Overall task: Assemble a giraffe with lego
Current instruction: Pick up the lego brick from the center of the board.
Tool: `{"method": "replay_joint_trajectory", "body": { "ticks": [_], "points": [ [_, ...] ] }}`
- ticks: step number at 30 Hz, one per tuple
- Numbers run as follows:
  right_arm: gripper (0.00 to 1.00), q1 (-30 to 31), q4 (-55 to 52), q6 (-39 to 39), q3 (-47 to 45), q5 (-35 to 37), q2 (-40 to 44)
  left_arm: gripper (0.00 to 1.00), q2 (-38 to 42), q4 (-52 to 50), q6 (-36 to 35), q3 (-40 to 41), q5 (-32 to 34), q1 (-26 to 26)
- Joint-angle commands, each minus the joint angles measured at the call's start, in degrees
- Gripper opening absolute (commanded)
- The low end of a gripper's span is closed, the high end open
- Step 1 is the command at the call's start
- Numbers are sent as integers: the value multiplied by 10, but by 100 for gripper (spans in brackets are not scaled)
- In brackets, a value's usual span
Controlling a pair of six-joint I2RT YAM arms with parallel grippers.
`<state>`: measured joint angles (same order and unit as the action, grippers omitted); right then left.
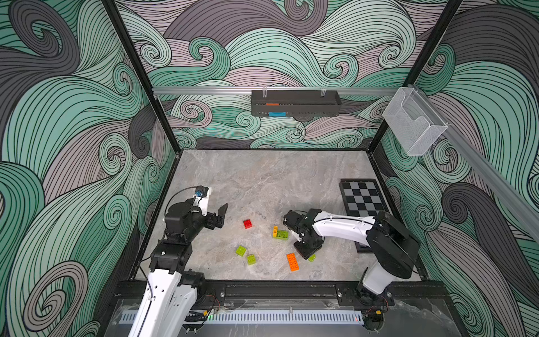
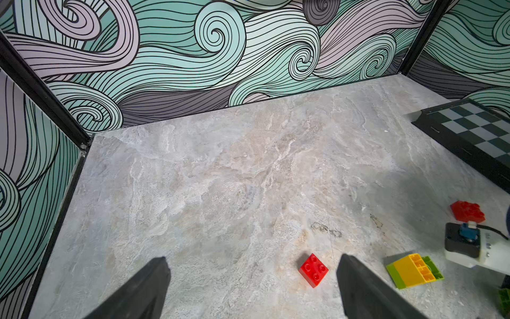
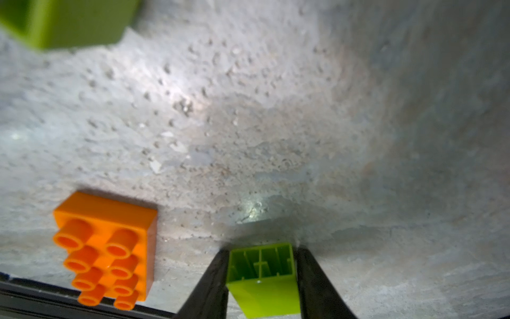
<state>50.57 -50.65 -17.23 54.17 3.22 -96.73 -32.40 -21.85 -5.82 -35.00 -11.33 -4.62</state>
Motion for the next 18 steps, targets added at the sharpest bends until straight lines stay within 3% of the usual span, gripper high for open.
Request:
{"method": "replay_joint_trajectory", "body": {
  "ticks": [1,4,8,12,18],
  "points": [
    [33,0,18,-10,-6,36,-21,99,3,-4,-5,-8,-16,2],
    [25,0,19,-11,-1,40,-13,99,4,8,-11,-2,0,-3],
    [23,-12,2,-17,18,44,12,99,2,-3,-9,-21,-16,-6],
    [22,-40,-15,-24,56,32,66,99,-16,-13,-23,-51,-2,-42],
    [19,-106,-16,-79,132,-32,153,99,-125,-42,-17,-159,-89,-93]
  ]
}}
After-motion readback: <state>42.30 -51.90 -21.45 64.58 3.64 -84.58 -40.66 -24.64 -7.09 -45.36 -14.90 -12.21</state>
